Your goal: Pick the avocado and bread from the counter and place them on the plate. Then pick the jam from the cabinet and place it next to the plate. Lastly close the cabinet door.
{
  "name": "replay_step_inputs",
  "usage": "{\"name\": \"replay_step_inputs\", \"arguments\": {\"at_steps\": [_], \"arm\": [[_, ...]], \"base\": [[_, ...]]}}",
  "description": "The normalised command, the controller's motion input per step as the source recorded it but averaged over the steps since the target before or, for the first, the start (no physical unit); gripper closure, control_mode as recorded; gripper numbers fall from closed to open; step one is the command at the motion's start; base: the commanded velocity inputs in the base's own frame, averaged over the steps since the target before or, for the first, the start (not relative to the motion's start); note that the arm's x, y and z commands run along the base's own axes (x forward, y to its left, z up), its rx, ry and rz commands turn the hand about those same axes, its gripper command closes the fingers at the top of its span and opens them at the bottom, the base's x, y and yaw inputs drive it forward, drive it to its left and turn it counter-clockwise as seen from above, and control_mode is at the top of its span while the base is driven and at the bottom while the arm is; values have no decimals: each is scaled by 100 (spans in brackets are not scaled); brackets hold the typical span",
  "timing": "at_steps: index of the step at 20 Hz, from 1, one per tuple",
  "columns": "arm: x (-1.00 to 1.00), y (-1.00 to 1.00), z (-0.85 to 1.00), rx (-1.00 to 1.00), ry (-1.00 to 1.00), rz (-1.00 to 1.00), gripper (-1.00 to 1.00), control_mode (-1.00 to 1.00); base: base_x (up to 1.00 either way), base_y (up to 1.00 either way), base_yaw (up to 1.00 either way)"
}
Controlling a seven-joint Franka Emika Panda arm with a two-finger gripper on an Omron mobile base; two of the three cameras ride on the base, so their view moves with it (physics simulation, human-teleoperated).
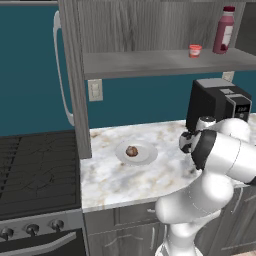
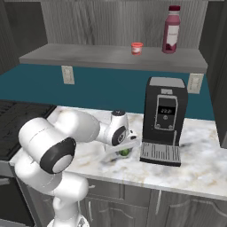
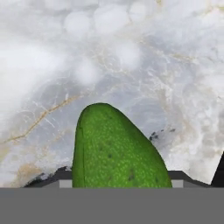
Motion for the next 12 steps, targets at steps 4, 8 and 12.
{"name": "replay_step_inputs", "arguments": {"at_steps": [4,8,12], "arm": [[-17,0,39,12,-13,1,100,-100],[-1,1,34,11,-13,4,100,-100],[0,10,21,10,-14,5,100,-100]], "base": [[0,0,0],[0,0,0],[0,0,0]]}}
